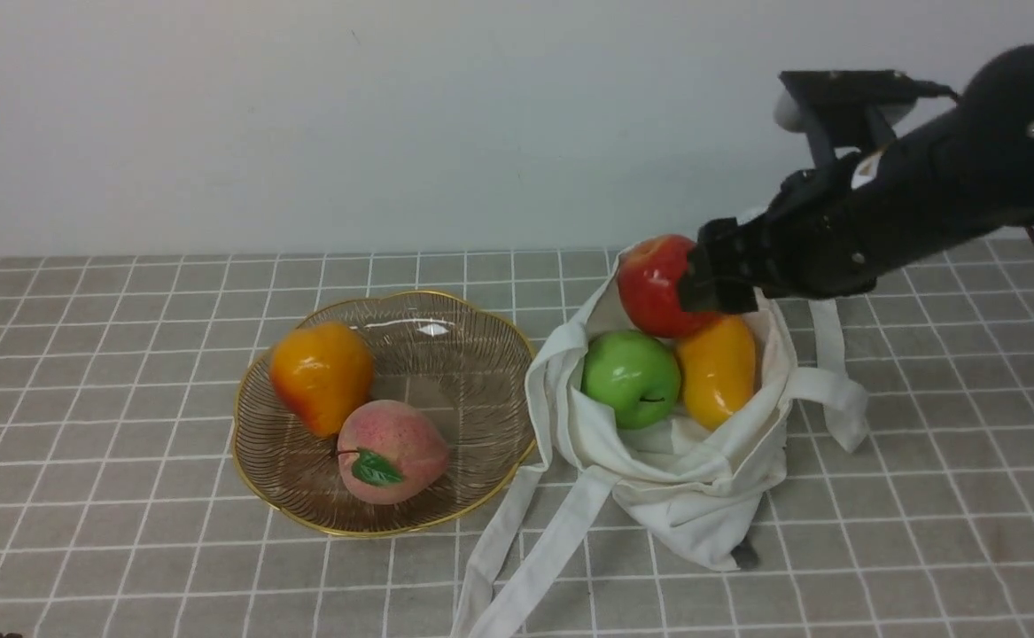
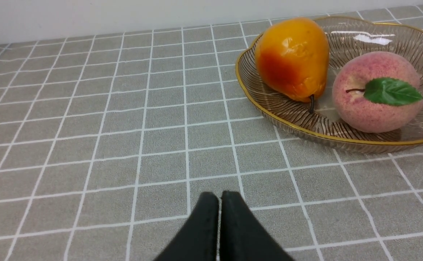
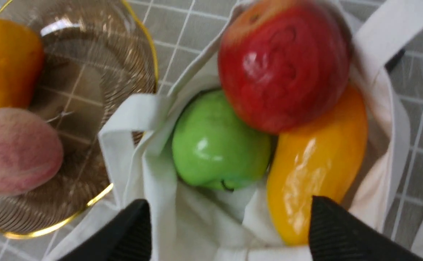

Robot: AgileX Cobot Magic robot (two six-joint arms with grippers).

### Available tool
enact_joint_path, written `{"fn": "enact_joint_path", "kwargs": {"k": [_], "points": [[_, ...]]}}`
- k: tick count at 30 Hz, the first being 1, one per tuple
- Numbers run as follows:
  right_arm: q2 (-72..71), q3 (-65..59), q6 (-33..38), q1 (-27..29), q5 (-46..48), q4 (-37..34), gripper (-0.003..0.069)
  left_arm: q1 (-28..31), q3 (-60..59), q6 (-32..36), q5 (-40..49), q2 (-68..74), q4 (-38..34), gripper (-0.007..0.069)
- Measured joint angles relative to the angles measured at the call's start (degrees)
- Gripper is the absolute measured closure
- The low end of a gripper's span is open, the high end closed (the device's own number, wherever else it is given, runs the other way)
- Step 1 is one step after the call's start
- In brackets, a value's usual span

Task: Take the fruit out of the bag on the grey coffee tablecloth and place them on the plate.
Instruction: 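Reach into the cloth bag and grasp a fruit inside it with the right gripper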

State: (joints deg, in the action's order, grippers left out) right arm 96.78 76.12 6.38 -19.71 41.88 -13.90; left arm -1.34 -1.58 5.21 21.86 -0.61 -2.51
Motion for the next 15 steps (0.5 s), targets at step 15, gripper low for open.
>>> {"fn": "enact_joint_path", "kwargs": {"k": [15], "points": [[15.24, 9.09, 0.12, -0.06, -6.48, 3.83, -0.0032, 0.0, 0.0, 0.0, 0.0, 0.0, 0.0, 0.0632]]}}
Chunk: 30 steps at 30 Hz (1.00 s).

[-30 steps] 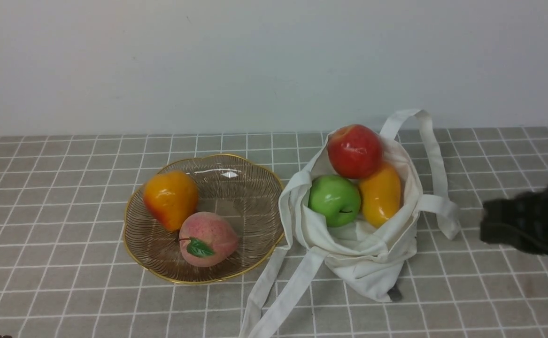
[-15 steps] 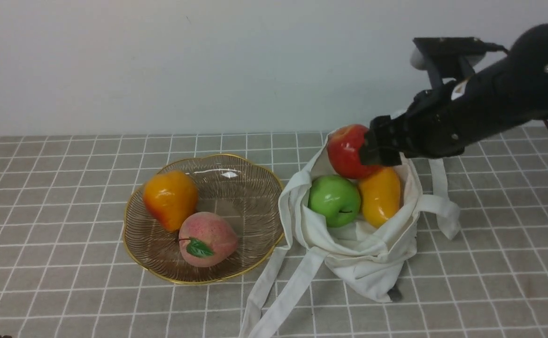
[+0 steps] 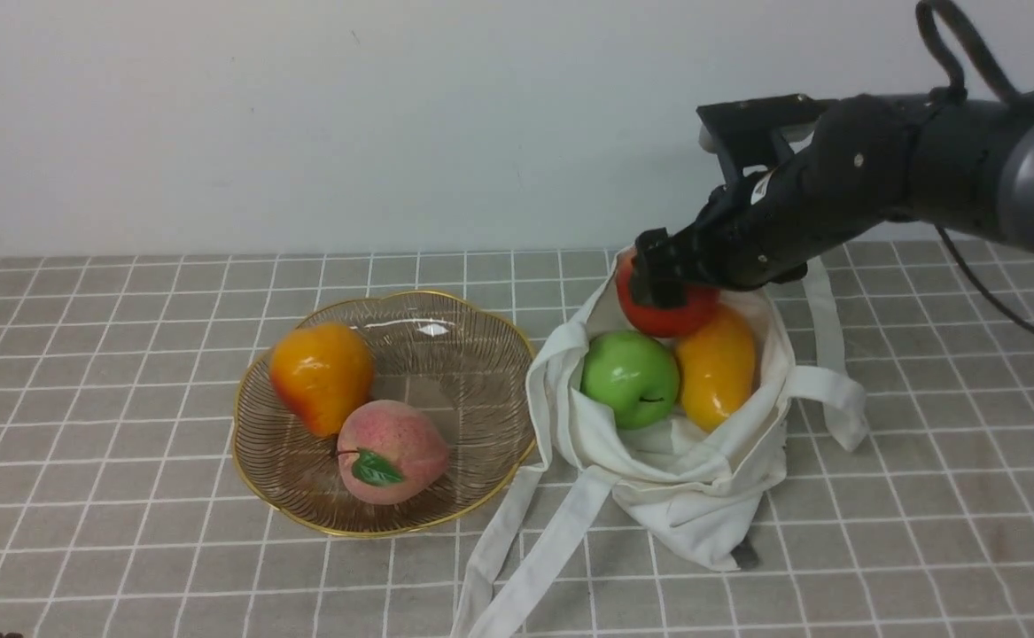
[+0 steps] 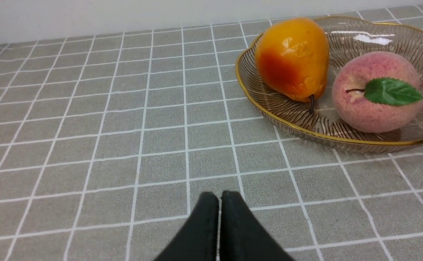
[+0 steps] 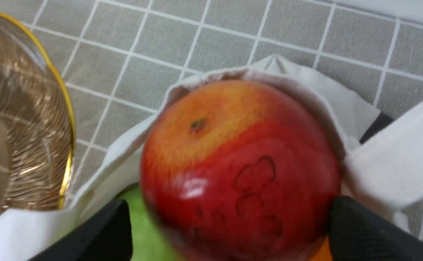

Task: Take the fruit out of the bag on the grey coffee tablecloth and place them on the plate.
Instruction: 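Reach into the cloth bag and grasp a fruit inside it with the right gripper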

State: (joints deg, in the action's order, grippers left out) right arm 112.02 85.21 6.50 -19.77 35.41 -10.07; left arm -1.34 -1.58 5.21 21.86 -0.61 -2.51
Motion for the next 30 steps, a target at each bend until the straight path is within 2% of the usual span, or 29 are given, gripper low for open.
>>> {"fn": "enact_joint_path", "kwargs": {"k": [8, 30], "points": [[1.29, 0.0, 0.0, 0.0, -2.89, 2.79, -0.0032, 0.0, 0.0, 0.0, 0.0, 0.0, 0.0, 0.0632], [3.21, 0.19, 0.49, 0.0, -3.79, 2.84, -0.0032, 0.0, 0.0, 0.0, 0.0, 0.0, 0.0, 0.0632]]}}
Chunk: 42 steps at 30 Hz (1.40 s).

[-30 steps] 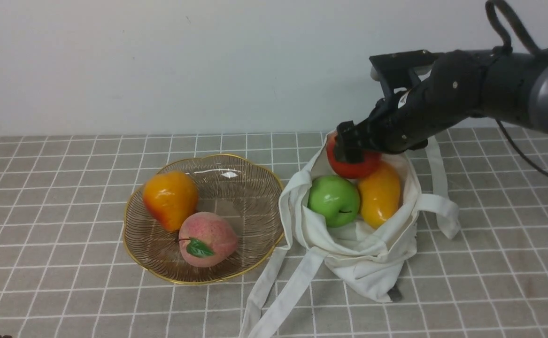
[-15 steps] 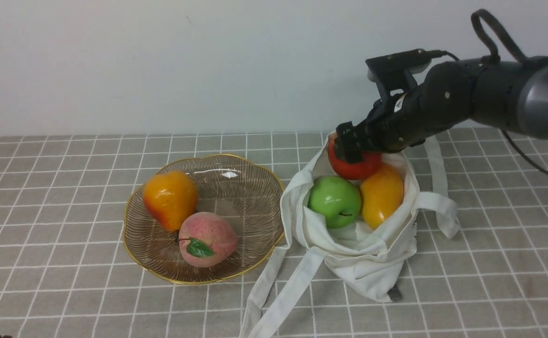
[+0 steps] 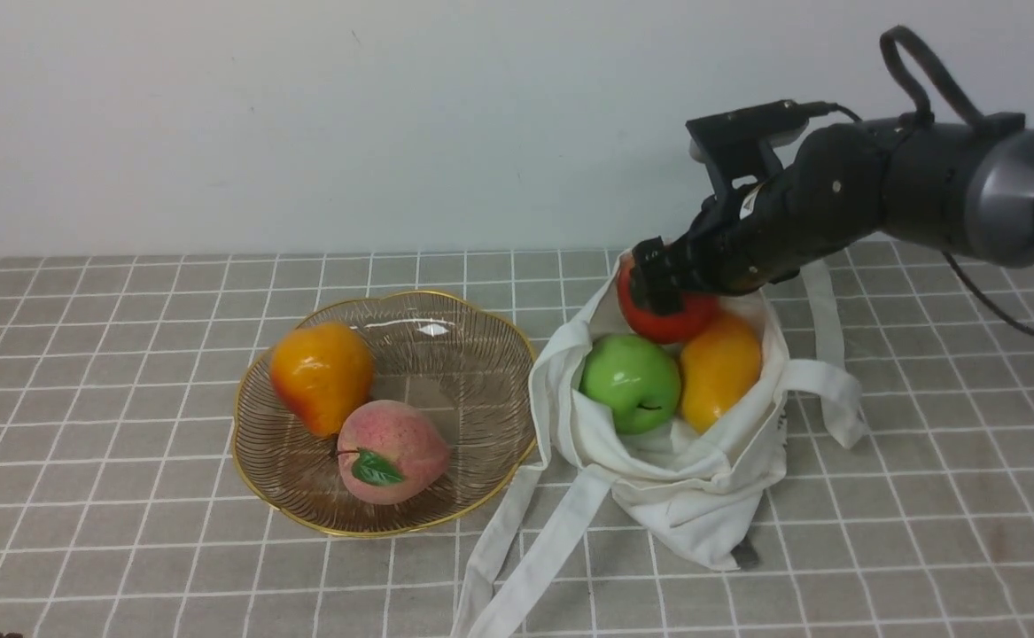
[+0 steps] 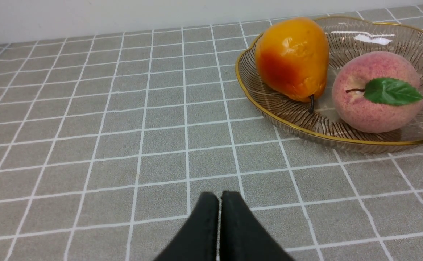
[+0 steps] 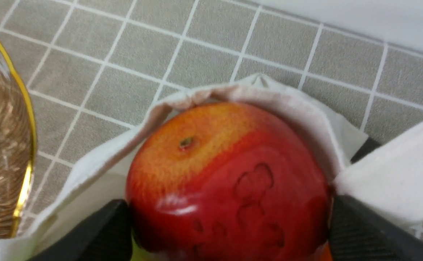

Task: Take the fruit out of the bag on the grey coffee tablecloth and place them on the plate.
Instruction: 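Reach into the cloth bag and grasp a fruit inside it with the right gripper, then move the fruit from the bag and place it onto the plate with the right gripper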

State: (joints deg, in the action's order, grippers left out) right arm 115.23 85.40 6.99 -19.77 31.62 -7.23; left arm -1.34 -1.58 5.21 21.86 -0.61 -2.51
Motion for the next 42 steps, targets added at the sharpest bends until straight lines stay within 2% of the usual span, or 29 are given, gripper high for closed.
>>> {"fn": "enact_joint_path", "kwargs": {"k": [5, 10, 28, 36, 40, 42], "points": [[1.41, 0.0, 0.46, 0.0, 0.25, 0.0, -0.001, 0.0, 0.0, 0.0, 0.0, 0.0, 0.0, 0.0632], [1.42, 0.0, 0.6, 0.0, 0.3, 0.0, 0.0062, 0.0, 0.0, 0.0, 0.0, 0.0, 0.0, 0.0632], [-1.77, 0.28, 0.76, 0.0, 4.9, 3.02, 0.0062, 0.0, 0.0, 0.0, 0.0, 0.0, 0.0, 0.0632], [-8.74, 0.28, 0.76, 0.0, 14.87, -0.67, 0.0062, 0.0, 0.0, 0.0, 0.0, 0.0, 0.0, 0.0632], [-13.04, 0.28, 1.12, 0.0, 20.16, -4.75, 0.0062, 0.0, 0.0, 0.0, 0.0, 0.0, 0.0, 0.0632], [-15.01, 0.28, 3.15, -0.08, 21.67, -9.18, 0.0062, 0.0, 0.0, 0.0, 0.0, 0.0, 0.0, 0.0632]]}}
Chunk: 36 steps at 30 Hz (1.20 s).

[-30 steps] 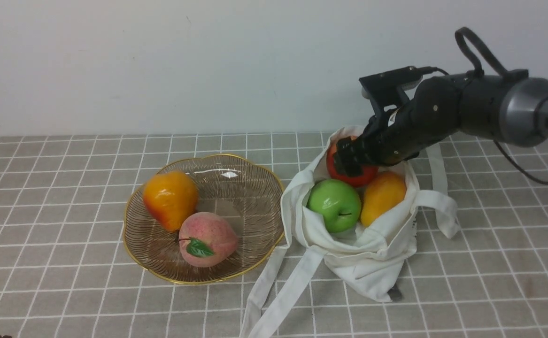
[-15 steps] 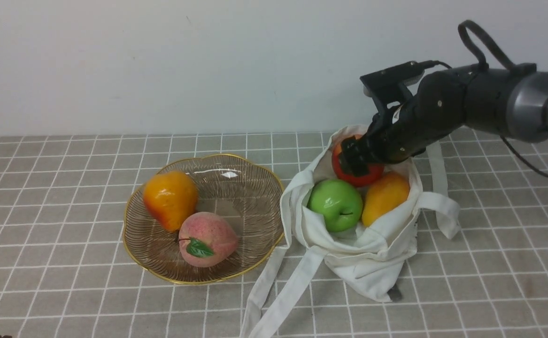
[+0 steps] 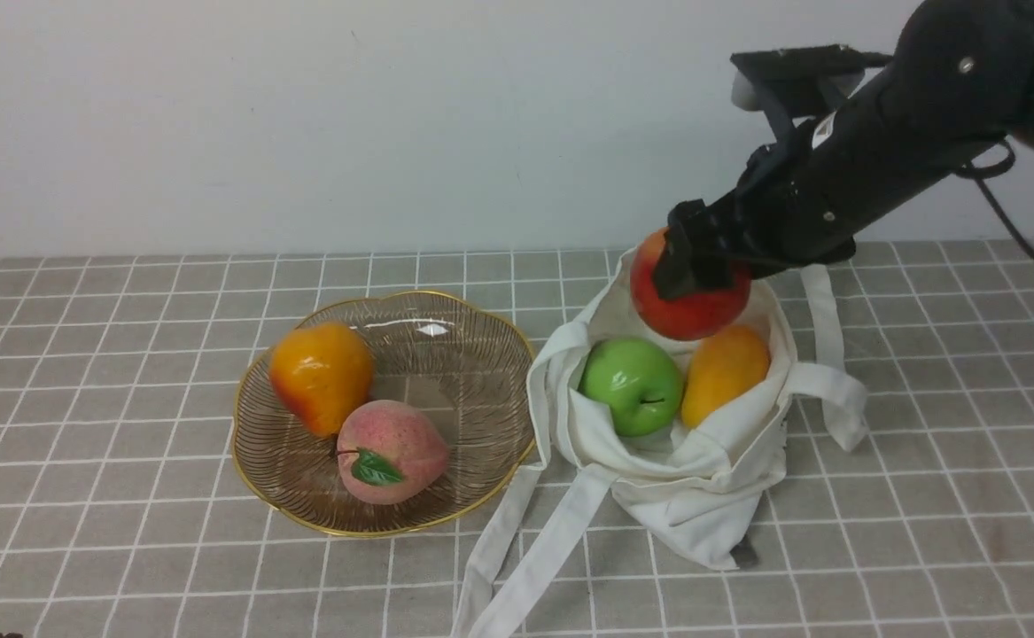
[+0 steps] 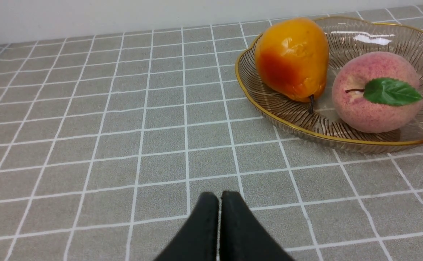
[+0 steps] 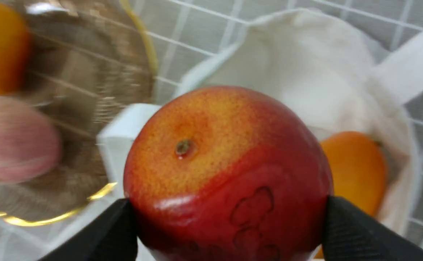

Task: Take the fruit out of the bag on the grey coffee tablecloth and place them on the plate.
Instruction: 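Move the fruit from the bag and place it onto the plate with the right gripper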

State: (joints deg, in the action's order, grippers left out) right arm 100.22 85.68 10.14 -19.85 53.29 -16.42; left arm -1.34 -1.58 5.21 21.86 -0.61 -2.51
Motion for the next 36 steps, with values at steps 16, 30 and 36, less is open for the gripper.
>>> {"fn": "enact_joint_path", "kwargs": {"k": [16, 30, 36], "points": [[12.15, 0.0, 27.7, -13.43, -14.9, -27.62, 0.0062, 0.0, 0.0, 0.0, 0.0, 0.0, 0.0, 0.0632], [17.4, 0.0, 27.83, -13.66, -21.74, -30.79, -0.0027, 0.0, 0.0, 0.0, 0.0, 0.0, 0.0, 0.0632], [15.82, 1.15, 27.71, -11.88, -12.92, -27.51, -0.0032, 0.0, 0.0, 0.0, 0.0, 0.0, 0.0, 0.0632]]}}
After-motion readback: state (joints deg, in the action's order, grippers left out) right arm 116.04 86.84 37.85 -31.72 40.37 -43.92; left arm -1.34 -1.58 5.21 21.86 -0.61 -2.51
